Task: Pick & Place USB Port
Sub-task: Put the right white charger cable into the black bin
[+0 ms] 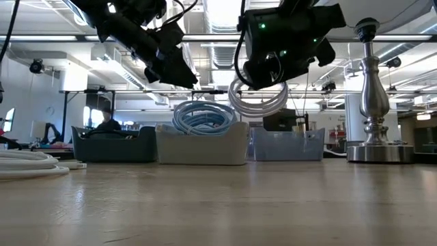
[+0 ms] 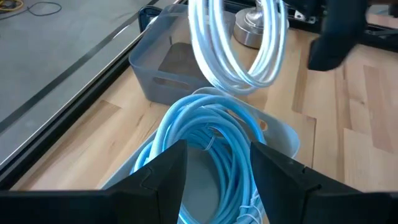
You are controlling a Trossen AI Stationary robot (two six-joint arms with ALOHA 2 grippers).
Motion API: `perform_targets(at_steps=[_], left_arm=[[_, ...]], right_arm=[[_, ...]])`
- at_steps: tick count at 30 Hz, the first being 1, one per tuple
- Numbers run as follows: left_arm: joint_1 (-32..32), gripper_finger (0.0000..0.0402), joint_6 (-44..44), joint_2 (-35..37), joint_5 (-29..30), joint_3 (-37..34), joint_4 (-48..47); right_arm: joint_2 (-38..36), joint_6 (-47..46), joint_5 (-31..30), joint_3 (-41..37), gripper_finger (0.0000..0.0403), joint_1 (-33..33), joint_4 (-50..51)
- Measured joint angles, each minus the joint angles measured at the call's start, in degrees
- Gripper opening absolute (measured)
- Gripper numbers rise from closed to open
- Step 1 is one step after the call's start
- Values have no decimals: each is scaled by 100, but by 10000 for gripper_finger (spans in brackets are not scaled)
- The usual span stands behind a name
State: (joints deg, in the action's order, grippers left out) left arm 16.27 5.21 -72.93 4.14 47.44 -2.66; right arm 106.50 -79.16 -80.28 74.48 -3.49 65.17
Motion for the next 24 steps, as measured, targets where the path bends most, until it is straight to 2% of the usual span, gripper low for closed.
perform_targets(at_steps=[5, 11, 13, 19, 24], left_arm=[[-3, 181, -2, 0, 2, 0, 0], [-7, 181, -2, -2, -12, 0, 40], [-32, 181, -2, -4, -156, 0, 192], [-212, 181, 363, -4, -1222, 0, 939], [-451, 181, 565, -124, -1215, 0, 1286]], right_arm=[[2, -128, 208, -2, 29, 27, -71], [11, -280, 254, -2, 29, -297, -171], [11, -294, 256, -2, 29, -401, -176], [13, -290, 232, -2, 29, -687, -279], [13, -294, 224, -2, 29, -936, -346]])
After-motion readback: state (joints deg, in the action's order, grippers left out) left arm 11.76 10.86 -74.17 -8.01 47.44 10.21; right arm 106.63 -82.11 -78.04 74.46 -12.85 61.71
